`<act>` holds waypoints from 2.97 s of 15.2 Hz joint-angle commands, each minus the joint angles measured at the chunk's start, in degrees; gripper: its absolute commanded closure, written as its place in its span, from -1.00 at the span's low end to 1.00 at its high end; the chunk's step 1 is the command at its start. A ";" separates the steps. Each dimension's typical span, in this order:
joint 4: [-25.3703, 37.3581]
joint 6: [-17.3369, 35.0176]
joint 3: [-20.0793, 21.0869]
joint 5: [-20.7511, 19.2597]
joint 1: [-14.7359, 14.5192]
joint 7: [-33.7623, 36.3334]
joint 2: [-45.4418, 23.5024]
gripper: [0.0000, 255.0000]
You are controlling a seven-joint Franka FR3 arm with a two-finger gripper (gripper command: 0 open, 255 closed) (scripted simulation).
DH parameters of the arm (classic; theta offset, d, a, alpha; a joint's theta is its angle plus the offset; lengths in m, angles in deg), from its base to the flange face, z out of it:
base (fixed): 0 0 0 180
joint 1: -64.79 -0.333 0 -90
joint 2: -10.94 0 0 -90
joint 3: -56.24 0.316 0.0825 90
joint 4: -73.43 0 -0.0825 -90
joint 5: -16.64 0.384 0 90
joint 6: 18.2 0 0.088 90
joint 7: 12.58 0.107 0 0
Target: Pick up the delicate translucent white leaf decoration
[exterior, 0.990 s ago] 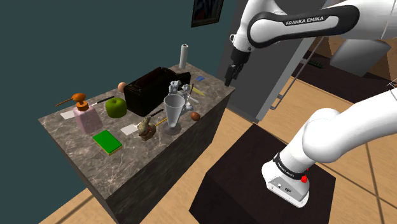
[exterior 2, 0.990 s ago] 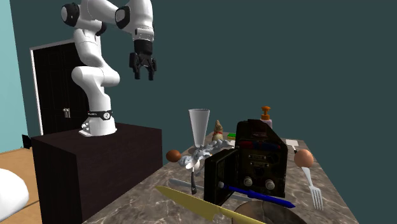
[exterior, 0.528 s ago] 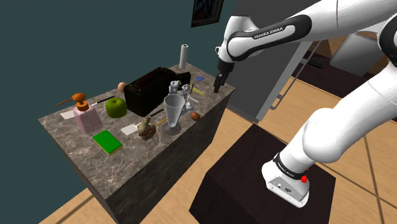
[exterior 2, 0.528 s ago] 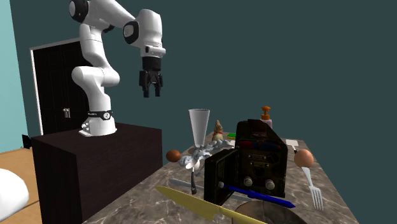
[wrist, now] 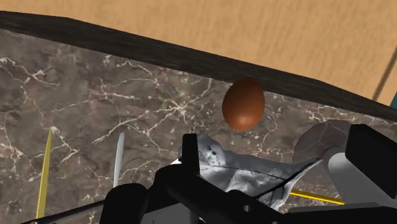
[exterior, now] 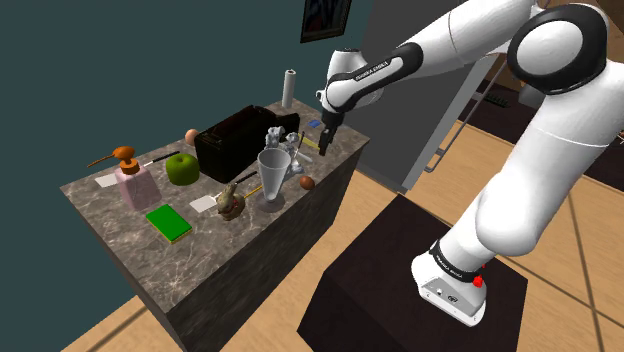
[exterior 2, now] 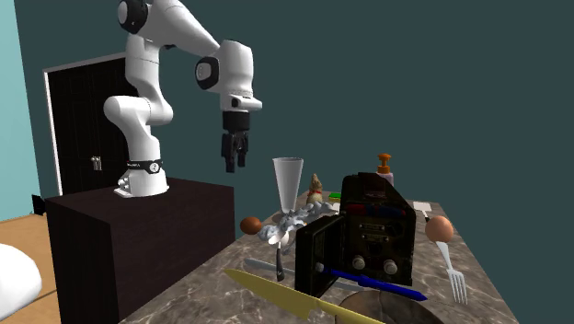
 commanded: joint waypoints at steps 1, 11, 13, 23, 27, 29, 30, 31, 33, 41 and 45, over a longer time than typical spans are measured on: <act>2.96 1.51 0.28 0.77 0.33 -2.27 -4.82 -1.00; 21.79 4.17 3.15 1.99 2.24 -9.90 -27.81 -1.00; 22.89 4.61 3.32 2.01 2.35 -10.17 -29.41 -1.00; 24.08 7.67 3.66 2.35 2.64 -10.37 -33.66 1.00; 24.17 7.62 3.66 2.35 2.62 -10.34 -33.71 1.00; 24.19 7.61 3.66 2.35 2.61 -10.33 -33.71 1.00; 24.20 7.60 3.66 2.35 2.61 -10.33 -33.71 1.00; 24.05 7.60 3.66 2.34 2.60 -10.33 -33.57 1.00; 23.62 6.73 3.55 2.24 2.52 -10.28 -32.27 1.00; 22.47 2.95 3.16 1.82 2.22 -10.08 -27.33 1.00; 22.23 0.90 2.97 1.59 2.09 -9.96 -25.04 1.00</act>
